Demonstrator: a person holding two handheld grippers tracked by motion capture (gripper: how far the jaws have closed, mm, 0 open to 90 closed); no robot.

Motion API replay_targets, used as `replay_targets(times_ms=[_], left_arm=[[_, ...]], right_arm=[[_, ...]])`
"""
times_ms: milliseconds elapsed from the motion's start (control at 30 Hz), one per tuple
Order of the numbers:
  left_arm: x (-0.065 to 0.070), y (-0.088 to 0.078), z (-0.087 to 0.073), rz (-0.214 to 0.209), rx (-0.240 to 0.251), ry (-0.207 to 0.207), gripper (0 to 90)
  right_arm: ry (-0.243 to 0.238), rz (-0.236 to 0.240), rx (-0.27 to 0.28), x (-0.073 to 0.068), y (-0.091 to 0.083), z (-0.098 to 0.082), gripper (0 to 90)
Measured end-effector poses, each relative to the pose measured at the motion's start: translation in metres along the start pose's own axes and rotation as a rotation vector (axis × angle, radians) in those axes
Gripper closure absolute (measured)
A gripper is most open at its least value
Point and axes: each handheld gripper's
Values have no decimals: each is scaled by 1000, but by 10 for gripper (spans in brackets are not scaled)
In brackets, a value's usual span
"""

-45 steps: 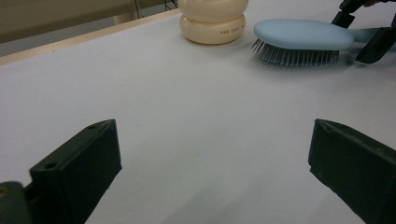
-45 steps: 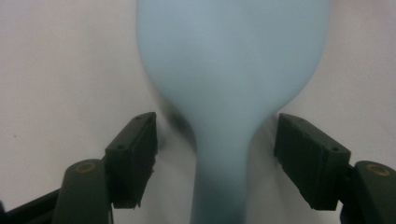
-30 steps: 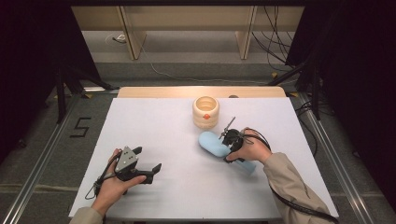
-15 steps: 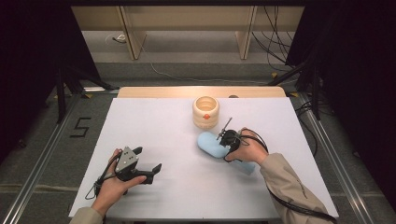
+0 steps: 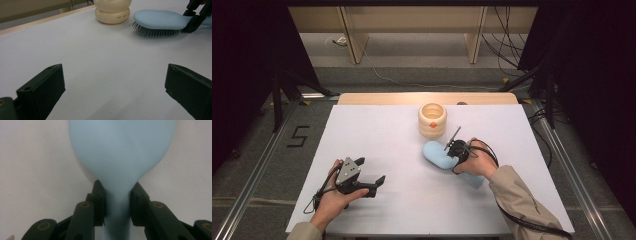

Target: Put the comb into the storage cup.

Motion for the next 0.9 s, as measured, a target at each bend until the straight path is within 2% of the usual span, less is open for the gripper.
replay_targets(times_ms=[367,633,667,900], left_arm=[[0,0,0,0,0,-1,22],[0,0,0,0,0,-2,23],[0,0,0,0,0,-2,23],[0,0,0,1,0,-2,23]], right_arm=[[21,9,14,1,-1,-2,703],[46,19,40,1,-2,-4,704],[52,13,55,1,-3,-5,704],[52,24,81,1,-10,-6,704]])
Point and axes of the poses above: each handheld gripper's, and its own axes: y roughly forward along the jaws, z roughly out of its top, x roughly to its right, and after that the axes turned 7 degrees about z, right-handed
